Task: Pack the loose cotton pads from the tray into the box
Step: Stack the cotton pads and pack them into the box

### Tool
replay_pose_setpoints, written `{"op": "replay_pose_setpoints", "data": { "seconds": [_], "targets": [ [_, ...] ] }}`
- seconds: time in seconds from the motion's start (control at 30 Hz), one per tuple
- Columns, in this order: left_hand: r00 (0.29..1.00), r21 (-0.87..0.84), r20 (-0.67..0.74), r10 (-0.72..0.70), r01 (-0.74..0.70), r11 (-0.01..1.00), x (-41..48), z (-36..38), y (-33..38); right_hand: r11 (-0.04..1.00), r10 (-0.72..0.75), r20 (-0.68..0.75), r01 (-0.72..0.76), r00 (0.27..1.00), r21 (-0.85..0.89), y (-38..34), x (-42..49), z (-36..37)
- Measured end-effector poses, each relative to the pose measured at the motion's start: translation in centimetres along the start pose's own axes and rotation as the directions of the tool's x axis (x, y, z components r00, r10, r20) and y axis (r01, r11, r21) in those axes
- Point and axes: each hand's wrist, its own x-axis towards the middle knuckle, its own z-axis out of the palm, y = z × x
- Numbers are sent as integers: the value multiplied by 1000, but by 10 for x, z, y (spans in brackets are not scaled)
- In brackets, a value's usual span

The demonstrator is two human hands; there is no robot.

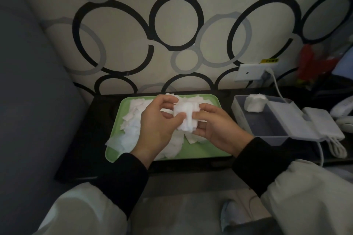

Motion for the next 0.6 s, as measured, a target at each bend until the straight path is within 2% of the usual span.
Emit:
{"op": "replay_pose_setpoints", "data": {
  "seconds": [0.1,0.17,0.23,0.3,0.33,0.4,0.47,0.6],
  "targets": [
    [997,89,-49,58,-54,995,-1,1,1,1000,-5,46,5,999,-4,-1,-2,1],
    [997,142,-67,33,-24,990,-1,2,1,999,-38,50,40,998,-36,0,-3,1],
    [990,50,-38,-134,136,989,1,2,0,996,-63,47,65,997,-59,2,-3,-1],
    [934,-129,135,-332,348,928,1,1,-3,991,-72,48,77,996,-106,3,-2,-3],
    [908,-161,231,-350,390,907,0,0,-4,987,-78,39,82,996,-137,3,-2,-3],
    [913,-174,299,-276,337,925,-2,-1,-6,980,-89,8,90,996,-176,3,-1,-4],
    [953,-175,235,-192,236,956,-2,0,-6,979,-106,-11,102,994,-178,4,0,-5],
    [987,7,154,-48,48,999,1,0,-13,928,-200,34,201,979,-313,5,0,-4]
  ]
}}
